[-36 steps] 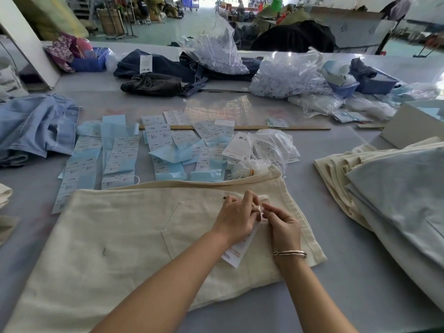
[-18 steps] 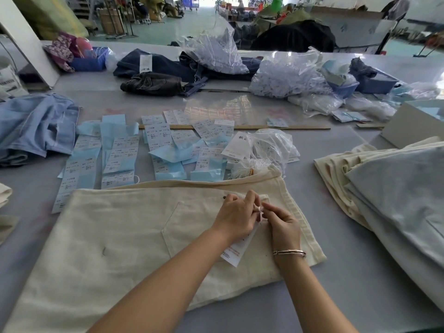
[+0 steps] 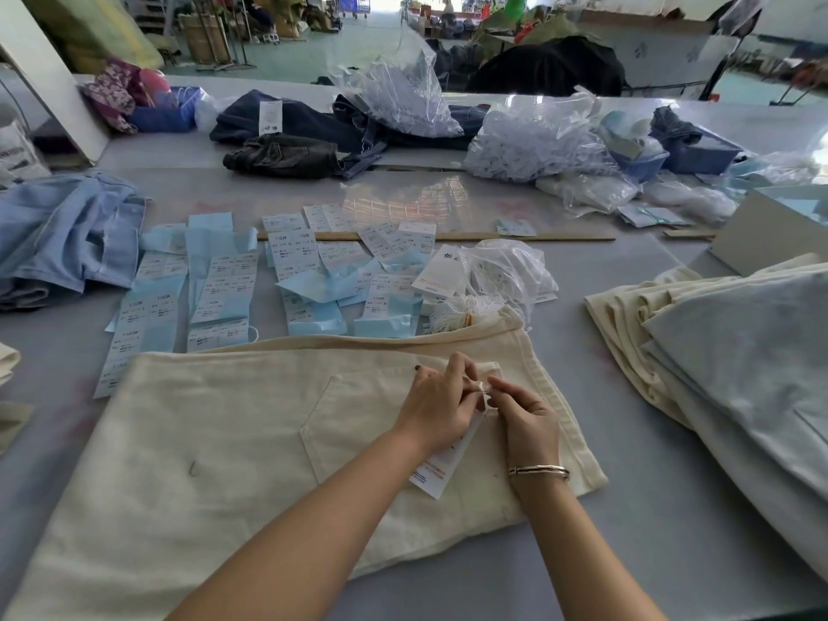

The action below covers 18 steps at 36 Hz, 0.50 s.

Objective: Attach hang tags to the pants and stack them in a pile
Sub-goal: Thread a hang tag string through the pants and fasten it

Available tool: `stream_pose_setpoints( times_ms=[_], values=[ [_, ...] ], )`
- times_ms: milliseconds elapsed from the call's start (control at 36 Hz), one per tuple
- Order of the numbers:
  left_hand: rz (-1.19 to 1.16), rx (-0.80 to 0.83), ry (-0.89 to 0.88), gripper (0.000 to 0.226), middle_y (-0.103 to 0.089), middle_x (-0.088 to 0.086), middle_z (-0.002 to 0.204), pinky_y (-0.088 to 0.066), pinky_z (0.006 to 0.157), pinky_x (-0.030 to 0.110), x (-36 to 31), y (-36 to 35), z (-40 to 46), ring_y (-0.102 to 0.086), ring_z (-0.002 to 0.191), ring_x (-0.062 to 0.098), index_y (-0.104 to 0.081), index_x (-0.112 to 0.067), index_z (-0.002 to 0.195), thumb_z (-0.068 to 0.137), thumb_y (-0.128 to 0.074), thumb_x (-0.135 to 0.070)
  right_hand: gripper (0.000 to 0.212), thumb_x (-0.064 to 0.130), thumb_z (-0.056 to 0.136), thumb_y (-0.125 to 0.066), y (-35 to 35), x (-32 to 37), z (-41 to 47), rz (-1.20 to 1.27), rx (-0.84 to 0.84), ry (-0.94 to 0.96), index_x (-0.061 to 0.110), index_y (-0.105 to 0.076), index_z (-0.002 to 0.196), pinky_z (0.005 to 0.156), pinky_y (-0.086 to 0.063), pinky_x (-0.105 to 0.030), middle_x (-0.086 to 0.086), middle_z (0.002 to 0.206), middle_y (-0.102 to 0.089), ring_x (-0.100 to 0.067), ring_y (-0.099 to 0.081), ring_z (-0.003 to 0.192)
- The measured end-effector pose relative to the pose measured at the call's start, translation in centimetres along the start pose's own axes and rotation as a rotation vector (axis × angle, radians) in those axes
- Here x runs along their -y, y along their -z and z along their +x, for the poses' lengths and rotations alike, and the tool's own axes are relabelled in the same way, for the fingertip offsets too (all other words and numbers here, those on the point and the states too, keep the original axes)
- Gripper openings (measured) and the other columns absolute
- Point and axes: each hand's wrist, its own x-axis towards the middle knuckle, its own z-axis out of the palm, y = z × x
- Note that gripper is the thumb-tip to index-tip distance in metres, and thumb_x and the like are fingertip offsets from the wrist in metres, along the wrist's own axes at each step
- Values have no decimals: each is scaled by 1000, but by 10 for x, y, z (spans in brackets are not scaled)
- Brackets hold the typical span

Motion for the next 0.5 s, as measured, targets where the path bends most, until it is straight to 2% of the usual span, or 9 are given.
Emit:
stream_pose_setpoints(
  times_ms=[333, 500],
  values=[
    [-9, -11, -15, 20, -74, -3, 89, -36, 92, 41, 1, 1, 0, -66, 89, 24, -44, -11, 104, 90, -57, -15, 25, -4, 81, -67, 0, 1, 0, -14, 17, 2, 18, -75, 78, 64, -50, -10, 5, 77, -75, -1, -68, 73],
    [-1, 3, -26, 20, -75, -3, 91, -27, 86, 32, 0, 0, 1, -65, 93, 23, -43, -11, 104, 90, -57, -15, 23, -3, 82, -67, 2, -1, 0, -15, -8, -15, 19, -75, 79, 63, -50, -11, 5, 75, -74, -1, -66, 68]
  ],
)
